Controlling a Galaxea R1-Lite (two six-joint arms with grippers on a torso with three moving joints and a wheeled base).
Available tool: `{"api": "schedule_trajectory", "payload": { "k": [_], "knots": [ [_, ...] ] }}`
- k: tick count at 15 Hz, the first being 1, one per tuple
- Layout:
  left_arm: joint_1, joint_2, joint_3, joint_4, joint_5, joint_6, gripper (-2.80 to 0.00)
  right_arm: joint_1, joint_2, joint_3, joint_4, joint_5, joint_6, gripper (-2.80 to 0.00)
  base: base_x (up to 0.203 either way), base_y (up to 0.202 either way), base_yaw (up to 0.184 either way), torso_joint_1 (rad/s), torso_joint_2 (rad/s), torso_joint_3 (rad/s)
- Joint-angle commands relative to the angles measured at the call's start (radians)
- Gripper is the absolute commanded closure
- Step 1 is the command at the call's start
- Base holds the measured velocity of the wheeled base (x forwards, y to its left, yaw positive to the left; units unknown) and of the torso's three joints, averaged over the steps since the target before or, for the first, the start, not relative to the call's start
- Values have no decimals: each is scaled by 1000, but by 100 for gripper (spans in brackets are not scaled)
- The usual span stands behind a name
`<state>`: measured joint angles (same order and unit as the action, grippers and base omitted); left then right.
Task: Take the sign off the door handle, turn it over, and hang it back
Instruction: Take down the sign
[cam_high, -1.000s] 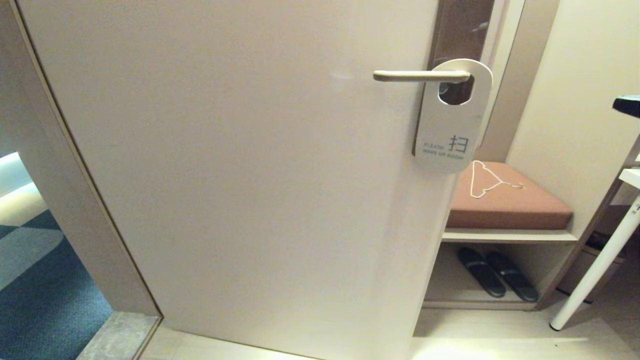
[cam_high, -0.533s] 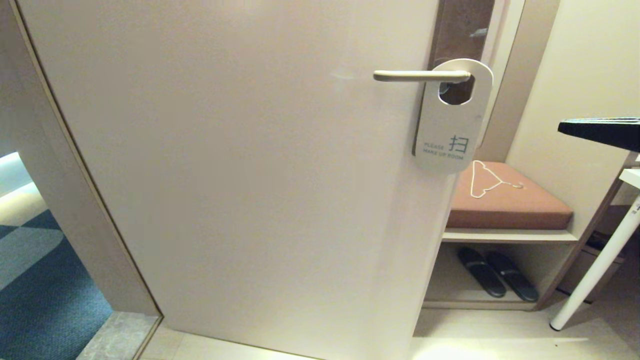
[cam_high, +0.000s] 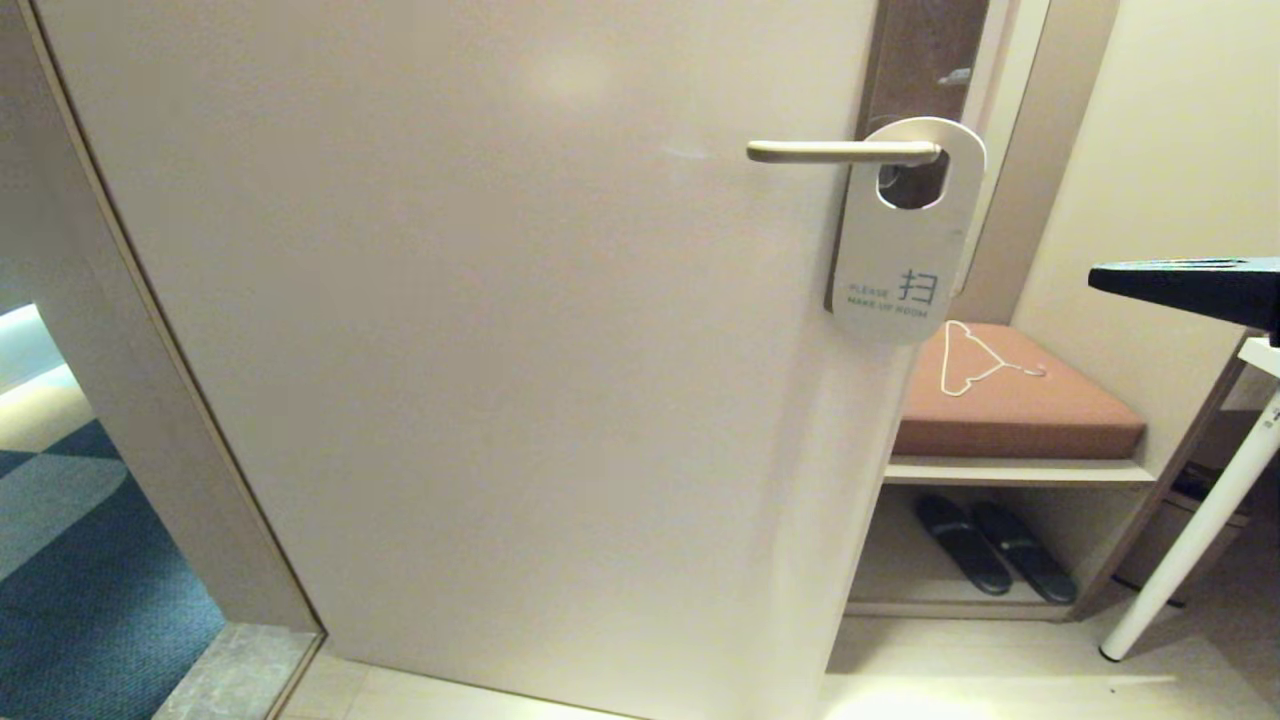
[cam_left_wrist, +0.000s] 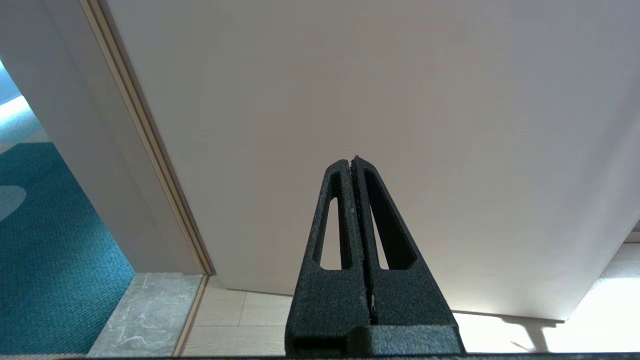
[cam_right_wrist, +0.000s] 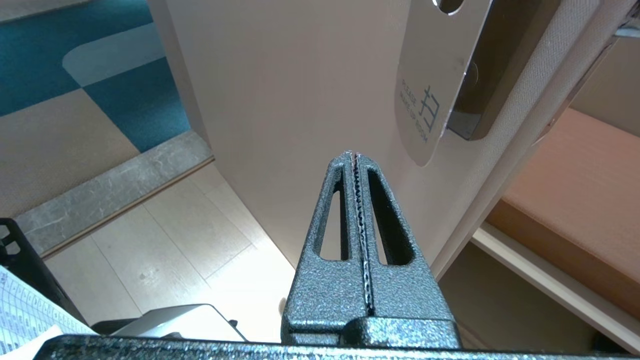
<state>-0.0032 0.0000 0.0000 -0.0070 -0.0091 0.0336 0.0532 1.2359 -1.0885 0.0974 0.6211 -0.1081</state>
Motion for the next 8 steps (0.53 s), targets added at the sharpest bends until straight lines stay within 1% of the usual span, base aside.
{"api": "schedule_trajectory", "payload": {
  "k": [1, 3, 5, 6, 8],
  "knots": [
    [0, 2, 0, 1, 0, 0, 0, -8, 14, 2, 1, 3, -1, 0, 0, 0, 0, 0, 0, 0],
    [0, 2, 0, -1, 0, 0, 0, -41, 35, -1, 0, -2, -4, 0, 0, 0, 0, 0, 0, 0],
    [0, 2, 0, 1, 0, 0, 0, -52, 43, -2, 1, -3, -2, 0, 0, 0, 0, 0, 0, 0],
    [0, 2, 0, 0, 0, 0, 0, -61, 50, -2, 1, -3, -1, -280, 0, 0, 0, 0, 0, 0],
    [0, 2, 0, -1, 0, 0, 0, -65, 62, -4, 1, -1, 1, -280, 0, 0, 0, 0, 0, 0]
  ]
}}
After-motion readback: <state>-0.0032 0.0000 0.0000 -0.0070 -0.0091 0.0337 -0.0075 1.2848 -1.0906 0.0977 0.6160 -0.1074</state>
